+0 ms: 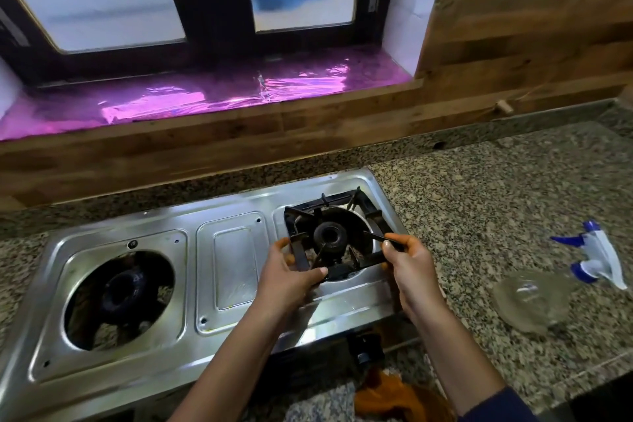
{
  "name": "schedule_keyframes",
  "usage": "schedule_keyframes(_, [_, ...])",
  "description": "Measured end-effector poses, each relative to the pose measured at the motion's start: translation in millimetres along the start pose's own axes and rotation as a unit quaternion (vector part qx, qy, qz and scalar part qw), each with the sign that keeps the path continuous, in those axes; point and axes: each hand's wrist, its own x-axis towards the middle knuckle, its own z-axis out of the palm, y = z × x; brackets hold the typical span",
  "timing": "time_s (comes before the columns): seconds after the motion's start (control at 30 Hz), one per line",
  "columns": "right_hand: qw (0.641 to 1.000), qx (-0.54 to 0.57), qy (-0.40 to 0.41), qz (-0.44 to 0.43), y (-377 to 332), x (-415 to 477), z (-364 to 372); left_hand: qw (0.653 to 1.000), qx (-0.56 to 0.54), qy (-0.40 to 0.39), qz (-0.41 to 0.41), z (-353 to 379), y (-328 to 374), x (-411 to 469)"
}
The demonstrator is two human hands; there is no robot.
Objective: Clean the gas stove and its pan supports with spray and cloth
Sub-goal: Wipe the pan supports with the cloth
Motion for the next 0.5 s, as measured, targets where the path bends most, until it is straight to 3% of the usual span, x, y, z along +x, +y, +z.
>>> schedule_keyframes(0.17, [1.0, -0.012, -0.006, -0.009, -3, -2, 5, 0.993, 0.082, 0.072, 0.04, -2, -9, 5])
schedule_keyframes(0.5, [0.998, -0.058, 0.003, -0.024, -1, -6, 6, 0.971, 0.177, 0.137, 0.081, -7, -7, -5])
